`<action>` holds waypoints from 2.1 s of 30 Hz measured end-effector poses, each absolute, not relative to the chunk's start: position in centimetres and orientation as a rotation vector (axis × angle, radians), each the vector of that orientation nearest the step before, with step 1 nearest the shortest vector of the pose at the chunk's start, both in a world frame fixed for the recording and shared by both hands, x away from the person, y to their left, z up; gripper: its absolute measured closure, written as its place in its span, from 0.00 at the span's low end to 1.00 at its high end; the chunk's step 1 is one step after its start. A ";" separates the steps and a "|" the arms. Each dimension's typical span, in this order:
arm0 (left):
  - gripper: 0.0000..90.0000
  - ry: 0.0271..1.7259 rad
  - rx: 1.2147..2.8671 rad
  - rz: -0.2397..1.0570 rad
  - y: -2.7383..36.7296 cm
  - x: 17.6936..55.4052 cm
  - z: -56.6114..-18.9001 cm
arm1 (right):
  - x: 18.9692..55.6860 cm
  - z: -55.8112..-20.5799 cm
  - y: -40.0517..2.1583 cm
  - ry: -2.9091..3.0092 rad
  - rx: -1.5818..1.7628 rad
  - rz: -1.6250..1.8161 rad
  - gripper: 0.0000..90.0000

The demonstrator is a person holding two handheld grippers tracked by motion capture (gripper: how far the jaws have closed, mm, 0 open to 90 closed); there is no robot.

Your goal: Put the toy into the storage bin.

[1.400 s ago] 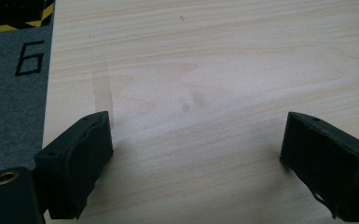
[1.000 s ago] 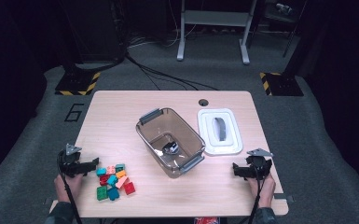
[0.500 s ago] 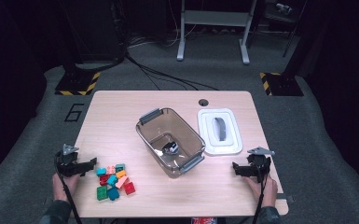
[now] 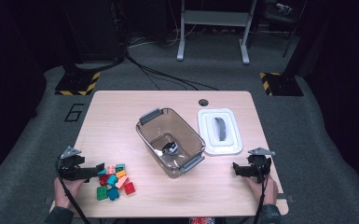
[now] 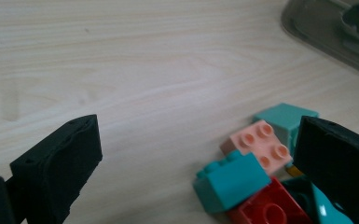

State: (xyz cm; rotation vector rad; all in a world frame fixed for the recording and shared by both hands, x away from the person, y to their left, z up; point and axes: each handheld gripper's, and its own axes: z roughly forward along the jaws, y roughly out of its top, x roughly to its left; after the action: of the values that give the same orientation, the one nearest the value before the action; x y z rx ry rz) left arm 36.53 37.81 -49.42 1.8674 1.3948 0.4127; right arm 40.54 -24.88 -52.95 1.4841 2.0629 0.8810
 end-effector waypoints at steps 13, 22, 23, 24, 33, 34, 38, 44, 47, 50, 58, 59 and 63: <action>0.19 1.469 1.970 0.465 38.1 36.0 -50.3 | 40.5 -53.0 -24.9 2.065 1.483 0.883 0.00; 0.42 1.480 1.942 0.447 38.3 36.1 -50.5 | 40.5 -52.9 -24.9 2.064 1.487 0.883 0.00; 0.44 1.477 1.950 0.441 38.4 36.1 -50.4 | 40.5 -52.9 -24.9 2.063 1.488 0.881 0.00; 0.48 1.478 1.942 0.450 38.3 36.2 -50.5 | 40.5 -52.9 -24.9 2.063 1.490 0.883 0.00; 0.66 1.469 1.889 0.478 38.4 36.4 -50.3 | 40.5 -52.9 -24.9 2.064 1.483 0.881 0.00; 0.66 1.466 1.907 0.479 38.4 36.4 -50.2 | 40.5 -52.9 -24.9 2.062 1.488 0.881 0.00; 0.66 1.445 1.910 0.502 38.2 36.5 -49.7 | 40.5 -52.9 -24.9 2.058 1.493 0.879 0.00; 0.66 1.412 1.912 0.477 37.9 37.2 -48.6 | 40.5 -52.9 -24.8 2.055 1.492 0.875 0.00; 0.66 1.384 1.921 0.481 37.4 37.5 -47.8 | 40.4 -52.9 -24.8 2.047 1.500 0.872 0.00; 0.66 1.366 1.919 0.487 36.9 37.7 -47.2 | 40.2 -53.0 -24.4 2.021 1.522 0.857 0.00; 0.66 1.319 1.937 0.476 36.0 38.6 -45.4 | 40.3 -52.9 -24.5 2.028 1.518 0.866 0.00; 0.66 1.315 1.938 0.469 35.8 38.7 -45.2 | 40.3 -52.9 -24.5 2.027 1.522 0.866 0.00; 0.66 1.269 1.957 0.473 34.9 39.4 -43.8 | 40.3 -52.9 -24.5 2.034 1.516 0.861 0.00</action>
State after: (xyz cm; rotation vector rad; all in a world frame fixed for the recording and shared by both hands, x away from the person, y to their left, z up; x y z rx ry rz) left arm 39.38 34.87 -43.78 1.9566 1.2692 0.4729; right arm 40.31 -24.50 -52.93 1.5164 2.0344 0.8613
